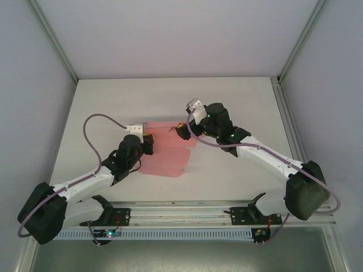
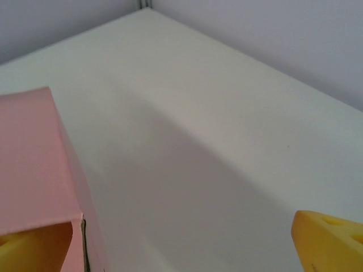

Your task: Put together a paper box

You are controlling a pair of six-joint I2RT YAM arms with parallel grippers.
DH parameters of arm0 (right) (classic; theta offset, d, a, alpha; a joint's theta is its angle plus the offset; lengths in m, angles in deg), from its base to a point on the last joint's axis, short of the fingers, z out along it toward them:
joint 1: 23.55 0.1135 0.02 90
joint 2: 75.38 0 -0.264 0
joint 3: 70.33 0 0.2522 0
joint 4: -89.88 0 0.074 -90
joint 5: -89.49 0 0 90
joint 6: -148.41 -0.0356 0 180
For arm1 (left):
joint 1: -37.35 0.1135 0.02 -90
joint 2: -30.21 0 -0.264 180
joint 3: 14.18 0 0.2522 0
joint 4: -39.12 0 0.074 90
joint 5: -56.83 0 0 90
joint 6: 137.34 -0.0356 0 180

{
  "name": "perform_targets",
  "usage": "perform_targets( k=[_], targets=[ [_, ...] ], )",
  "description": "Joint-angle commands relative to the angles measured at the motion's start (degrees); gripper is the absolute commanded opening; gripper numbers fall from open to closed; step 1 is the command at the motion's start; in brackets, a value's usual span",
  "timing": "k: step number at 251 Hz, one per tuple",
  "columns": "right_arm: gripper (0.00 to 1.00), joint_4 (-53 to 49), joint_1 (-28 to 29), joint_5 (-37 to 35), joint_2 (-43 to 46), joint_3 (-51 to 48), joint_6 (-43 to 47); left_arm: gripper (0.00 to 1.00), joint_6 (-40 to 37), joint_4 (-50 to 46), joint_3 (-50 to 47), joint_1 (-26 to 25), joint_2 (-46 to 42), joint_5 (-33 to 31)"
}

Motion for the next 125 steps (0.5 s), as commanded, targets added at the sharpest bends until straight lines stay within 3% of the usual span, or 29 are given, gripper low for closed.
perform_targets(
  k=[1, 35, 86, 125],
  targets=[
    [0.98, 20.9, -0.2, 0.5, -1.4, -4.2, -9.6, 0.00, 2.5, 4.8, 0.8, -0.1, 1.5, 4.6],
    [0.98, 29.0, 0.1, -5.9, -0.7, -8.3, -10.6, 0.00, 4.4, 5.0, 1.9, -0.1, 2.1, 5.0],
    [0.98, 13.3, 0.0, -11.8, 9.1, -9.5, -5.6, 0.00, 7.3, -1.3, 3.9, 0.1, 0.3, -5.5],
    [0.98, 5.7, -0.7, -15.7, 21.5, -15.4, -6.5, 0.00, 8.0, -3.2, 4.1, 2.2, -1.4, -6.4]
  ],
)
